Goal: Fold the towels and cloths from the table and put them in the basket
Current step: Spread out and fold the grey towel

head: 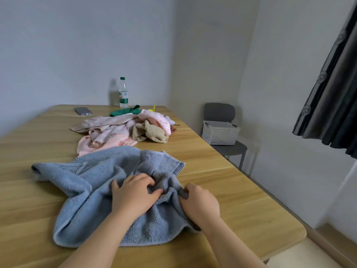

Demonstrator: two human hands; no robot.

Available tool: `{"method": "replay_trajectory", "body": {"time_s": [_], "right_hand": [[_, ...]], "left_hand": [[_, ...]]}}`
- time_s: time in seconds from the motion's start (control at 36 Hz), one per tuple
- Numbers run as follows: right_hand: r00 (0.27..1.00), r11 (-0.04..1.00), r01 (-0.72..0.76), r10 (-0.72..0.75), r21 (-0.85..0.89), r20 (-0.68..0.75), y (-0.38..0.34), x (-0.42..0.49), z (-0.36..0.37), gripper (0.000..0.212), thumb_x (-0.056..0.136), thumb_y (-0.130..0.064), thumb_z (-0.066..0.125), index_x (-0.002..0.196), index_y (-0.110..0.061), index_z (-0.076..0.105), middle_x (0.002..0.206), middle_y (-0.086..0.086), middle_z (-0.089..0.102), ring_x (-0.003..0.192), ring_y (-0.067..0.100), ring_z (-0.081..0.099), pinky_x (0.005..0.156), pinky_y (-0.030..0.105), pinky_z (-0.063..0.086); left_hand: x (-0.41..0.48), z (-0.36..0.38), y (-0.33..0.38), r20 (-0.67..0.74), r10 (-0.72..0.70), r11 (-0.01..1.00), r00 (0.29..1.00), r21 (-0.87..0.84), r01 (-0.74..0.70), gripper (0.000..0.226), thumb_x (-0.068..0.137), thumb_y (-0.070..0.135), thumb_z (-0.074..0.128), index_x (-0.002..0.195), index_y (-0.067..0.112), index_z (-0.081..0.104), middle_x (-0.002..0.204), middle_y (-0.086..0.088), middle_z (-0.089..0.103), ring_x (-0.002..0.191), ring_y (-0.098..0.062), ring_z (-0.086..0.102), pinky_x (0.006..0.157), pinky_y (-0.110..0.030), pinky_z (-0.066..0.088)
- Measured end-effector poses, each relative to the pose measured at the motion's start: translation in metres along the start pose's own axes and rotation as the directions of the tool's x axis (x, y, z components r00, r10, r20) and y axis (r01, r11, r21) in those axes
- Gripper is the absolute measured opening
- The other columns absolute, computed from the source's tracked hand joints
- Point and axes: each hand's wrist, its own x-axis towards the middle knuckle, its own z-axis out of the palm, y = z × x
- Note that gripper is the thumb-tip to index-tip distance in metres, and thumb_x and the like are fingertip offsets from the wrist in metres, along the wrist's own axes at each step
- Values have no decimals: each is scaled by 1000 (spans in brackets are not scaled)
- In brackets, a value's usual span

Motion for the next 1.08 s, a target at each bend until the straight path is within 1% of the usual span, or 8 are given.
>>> {"method": "replay_trajectory", "body": {"time_s": [0.14, 0.25, 0.33, 0.47, 0.58, 0.67, 0.92, 1.08], "right_hand": [[952, 980, -164, 187, 112, -243, 31, 3, -14, 12, 93, -24, 44, 100, -15, 45, 106, 3, 53, 93, 26, 56, 72, 33, 44], [883, 949, -242, 129, -203, -452, 59, -5, -30, 12, 90, -12, 42, 98, -18, 49, 105, 2, 51, 98, 24, 48, 76, 30, 29], [975, 921, -184, 126, -342, -185, 61, -4, -40, 15, 87, -17, 45, 97, -23, 54, 100, -4, 57, 95, 20, 51, 83, 33, 29], [960, 911, -250, 191, 327, 203, 43, 9, -65, 48, 90, -50, 45, 67, -11, 60, 57, 2, 65, 42, 12, 51, 58, 24, 47], [967, 963, -237, 246, 130, -60, 45, 20, -58, 31, 91, -44, 44, 91, -15, 53, 85, 0, 63, 74, 19, 57, 70, 31, 46], [958, 956, -280, 273, 92, 87, 48, 24, -43, 48, 85, -53, 53, 112, -14, 45, 103, 0, 57, 94, 22, 56, 75, 32, 44], [937, 962, -263, 274, 79, -215, 64, 34, -37, 29, 92, -8, 43, 117, -22, 45, 95, 0, 49, 81, 22, 51, 62, 29, 42], [899, 900, -345, 235, -267, -369, 76, 31, -49, 32, 89, -15, 44, 121, -15, 47, 130, 8, 41, 118, 28, 40, 94, 37, 31]], "left_hand": [[0, 5, 1, -48, 145, 951, 988, -270, -153, 17, 90, 43, 52, 96, 32, 63, 119, 23, 49, 118, -4, 45, 94, -26, 34], [-1, 10, 14, -32, 289, 898, 957, -337, -282, 28, 92, 39, 52, 117, 29, 61, 134, 19, 42, 125, -3, 41, 103, -24, 33], [0, 11, 19, 50, 304, 935, 951, -209, -288, 50, 88, 62, 30, 117, 33, 58, 122, 23, 50, 119, -3, 44, 94, -26, 37], [2, 1, 23, 22, 136, 988, 990, 67, -137, 52, 92, 60, 21, 72, 24, 52, 97, 7, 62, 103, -16, 53, 81, -31, 36], [3, -1, 17, -21, 79, 988, 997, 136, -76, 41, 95, 53, 27, 72, 27, 49, 98, 4, 59, 102, -19, 51, 85, -33, 35], [5, 7, 12, 12, 96, 989, 995, 110, -97, 26, 92, 54, 37, 92, 35, 54, 109, 11, 53, 110, -15, 45, 90, -33, 34], [8, 14, 13, 78, 206, 978, 975, -37, -203, 41, 91, 57, 38, 124, 36, 51, 126, 20, 45, 125, -7, 36, 103, -31, 29], [4, 15, 21, 115, 296, 936, 948, -231, -264, 47, 89, 53, 49, 132, 35, 44, 135, 18, 38, 128, -5, 33, 109, -32, 27]]}}
